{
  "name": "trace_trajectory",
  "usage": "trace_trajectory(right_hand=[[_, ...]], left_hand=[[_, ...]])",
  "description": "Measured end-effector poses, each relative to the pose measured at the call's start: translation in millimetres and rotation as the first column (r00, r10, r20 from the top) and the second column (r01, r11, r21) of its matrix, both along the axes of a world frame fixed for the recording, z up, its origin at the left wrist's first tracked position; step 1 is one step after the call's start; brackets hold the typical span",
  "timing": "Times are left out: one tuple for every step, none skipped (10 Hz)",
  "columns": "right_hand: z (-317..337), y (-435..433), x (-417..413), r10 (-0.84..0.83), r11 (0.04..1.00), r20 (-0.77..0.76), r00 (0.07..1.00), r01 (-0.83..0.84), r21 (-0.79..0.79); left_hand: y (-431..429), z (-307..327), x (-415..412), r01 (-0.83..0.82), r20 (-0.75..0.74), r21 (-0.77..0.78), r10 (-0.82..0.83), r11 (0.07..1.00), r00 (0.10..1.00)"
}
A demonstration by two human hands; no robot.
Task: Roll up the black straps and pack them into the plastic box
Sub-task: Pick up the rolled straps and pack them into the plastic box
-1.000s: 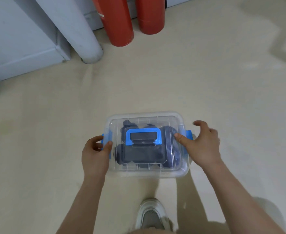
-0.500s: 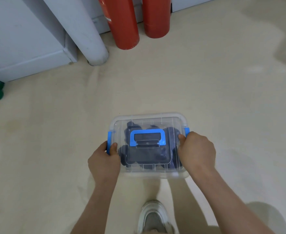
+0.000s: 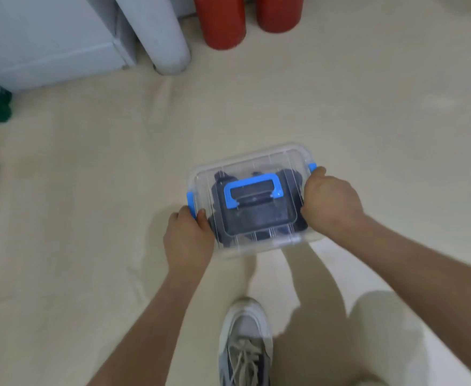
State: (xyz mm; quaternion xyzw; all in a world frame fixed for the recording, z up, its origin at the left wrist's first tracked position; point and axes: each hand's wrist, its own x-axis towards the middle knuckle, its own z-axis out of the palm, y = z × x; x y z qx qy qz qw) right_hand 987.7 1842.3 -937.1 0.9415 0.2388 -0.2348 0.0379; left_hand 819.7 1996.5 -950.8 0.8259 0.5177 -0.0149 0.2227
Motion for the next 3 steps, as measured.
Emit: trace_trajectory(right_hand=[[8.7,-13.2,7.5,0.07,0.997,-0.102,0.992,-0.073,-0.018],[33.6,-37.5,13.3,0.178,0.98,-0.252,0.951,-0.195,-0.041],[51.9,-47.9,13.4,0.197,0.979,-0.269,0.943,-0.202,0.012]], left_hand=[[-0.3,9.4,-3.0,0.061,-0.086,-0.107,-0.071,0.992,0.994],[-14.7,37.6,-20.1,0.17,-0.065,-0.172,-0.184,0.97,0.981],[-31.6,60.3,-30.4,0.15,0.036,-0.165,-0.146,0.975,0.989]])
